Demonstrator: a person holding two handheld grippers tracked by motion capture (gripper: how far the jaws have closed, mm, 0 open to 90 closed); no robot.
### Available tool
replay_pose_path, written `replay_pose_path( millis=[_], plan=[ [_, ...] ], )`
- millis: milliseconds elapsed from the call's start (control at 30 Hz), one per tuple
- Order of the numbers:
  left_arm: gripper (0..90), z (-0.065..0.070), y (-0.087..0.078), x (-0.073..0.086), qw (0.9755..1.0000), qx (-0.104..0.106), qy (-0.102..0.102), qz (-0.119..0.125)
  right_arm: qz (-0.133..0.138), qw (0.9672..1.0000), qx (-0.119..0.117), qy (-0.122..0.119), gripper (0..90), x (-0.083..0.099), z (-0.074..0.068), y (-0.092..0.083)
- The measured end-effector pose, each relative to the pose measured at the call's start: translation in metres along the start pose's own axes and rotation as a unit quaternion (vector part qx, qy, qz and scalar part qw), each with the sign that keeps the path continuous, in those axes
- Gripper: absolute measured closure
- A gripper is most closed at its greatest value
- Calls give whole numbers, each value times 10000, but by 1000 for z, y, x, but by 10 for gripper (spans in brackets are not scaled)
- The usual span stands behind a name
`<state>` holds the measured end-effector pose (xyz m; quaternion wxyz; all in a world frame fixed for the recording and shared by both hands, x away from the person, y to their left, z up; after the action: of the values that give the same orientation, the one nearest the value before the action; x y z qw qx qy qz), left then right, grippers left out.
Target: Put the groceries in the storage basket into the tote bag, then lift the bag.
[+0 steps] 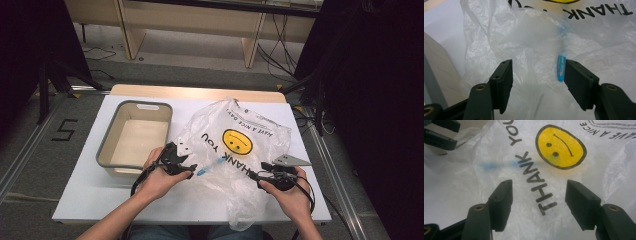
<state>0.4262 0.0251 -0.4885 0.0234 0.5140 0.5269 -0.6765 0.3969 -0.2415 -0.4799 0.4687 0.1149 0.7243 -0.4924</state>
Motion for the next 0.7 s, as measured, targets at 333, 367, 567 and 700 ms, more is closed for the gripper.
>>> replay_pose_path(
  millis=[333, 367, 567, 700],
  plan=[
    [401, 3, 4, 2, 10000, 48, 37, -61, -264, 9984, 417, 280, 407, 6, 13, -5],
    [401, 4, 5, 3, 10000, 55, 5, -68, -317, 9976, 513, 335, 407, 8, 17, -6],
    [403, 5, 8, 5, 9997, 38, 61, -220, -550, 9922, 838, 738, 405, 18, 34, -7],
    [407, 7, 9, 4, 9996, 12, 73, -256, -298, 9909, 936, 916, 409, 15, 41, -14]
  ],
)
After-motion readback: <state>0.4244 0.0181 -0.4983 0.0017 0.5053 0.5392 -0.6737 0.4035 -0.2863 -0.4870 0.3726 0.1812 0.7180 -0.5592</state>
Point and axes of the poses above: each handheld gripper's, and its own axes: y roughly forward along the jaws, x roughly out of its underside, z roughly to its right, the point moved 7 cm from there along y, roughly forward along the jaws
